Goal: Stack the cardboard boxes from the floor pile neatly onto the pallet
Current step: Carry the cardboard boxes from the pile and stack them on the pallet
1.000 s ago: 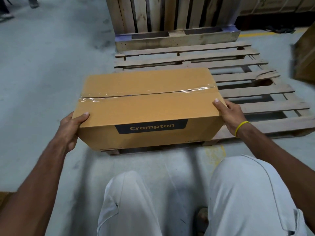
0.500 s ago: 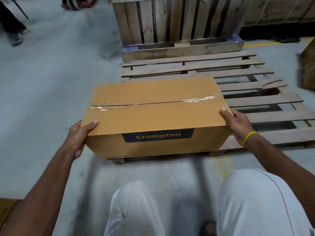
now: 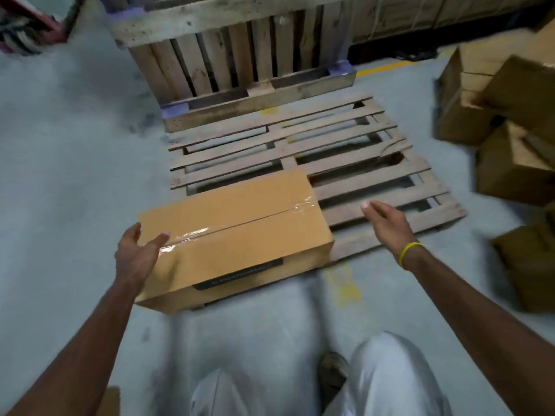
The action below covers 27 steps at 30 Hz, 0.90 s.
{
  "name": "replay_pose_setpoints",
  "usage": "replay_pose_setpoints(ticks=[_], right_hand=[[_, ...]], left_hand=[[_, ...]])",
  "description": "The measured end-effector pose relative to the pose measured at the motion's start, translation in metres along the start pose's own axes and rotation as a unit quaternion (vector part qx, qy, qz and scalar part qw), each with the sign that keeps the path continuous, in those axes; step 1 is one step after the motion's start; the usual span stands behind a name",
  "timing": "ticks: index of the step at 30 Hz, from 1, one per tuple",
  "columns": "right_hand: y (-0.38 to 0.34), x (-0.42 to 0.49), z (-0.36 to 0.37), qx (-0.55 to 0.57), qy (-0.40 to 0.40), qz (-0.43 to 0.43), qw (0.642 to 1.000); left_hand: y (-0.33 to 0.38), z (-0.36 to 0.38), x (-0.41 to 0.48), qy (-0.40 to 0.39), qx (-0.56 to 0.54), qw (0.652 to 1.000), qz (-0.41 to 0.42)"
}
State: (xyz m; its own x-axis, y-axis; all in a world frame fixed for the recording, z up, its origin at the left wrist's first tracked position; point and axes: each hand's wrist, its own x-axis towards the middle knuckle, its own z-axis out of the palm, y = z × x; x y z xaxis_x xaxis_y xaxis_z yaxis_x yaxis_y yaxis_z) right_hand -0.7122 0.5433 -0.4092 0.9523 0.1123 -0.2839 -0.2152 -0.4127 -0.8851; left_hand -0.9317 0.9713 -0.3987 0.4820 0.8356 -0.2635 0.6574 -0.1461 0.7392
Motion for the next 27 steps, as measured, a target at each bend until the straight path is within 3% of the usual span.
replay_pose_setpoints(ticks=[6,14,19,27], right_hand=[[-0.057,-0.066,-0.106,-0.015,0.055,0.064,0.996],[-0.108,-0.175,-0.248,-0.022,0.139,0.121,0.983],[-0.126,-0.228,-0.341,-0.032,0.217,0.170,0.961],[-0.130,-0.284,-0.462,0.024,0.313,0.197,0.929]], left_hand=[[0.152,0.044,-0.065,-0.194,0.056,0.976,0.076],[0.313,0.078,-0.204,-0.413,0.122,0.890,0.148],[0.401,0.109,-0.296,-0.493,0.107,0.851,0.149],[0.501,0.157,-0.423,-0.535,0.104,0.821,0.171]])
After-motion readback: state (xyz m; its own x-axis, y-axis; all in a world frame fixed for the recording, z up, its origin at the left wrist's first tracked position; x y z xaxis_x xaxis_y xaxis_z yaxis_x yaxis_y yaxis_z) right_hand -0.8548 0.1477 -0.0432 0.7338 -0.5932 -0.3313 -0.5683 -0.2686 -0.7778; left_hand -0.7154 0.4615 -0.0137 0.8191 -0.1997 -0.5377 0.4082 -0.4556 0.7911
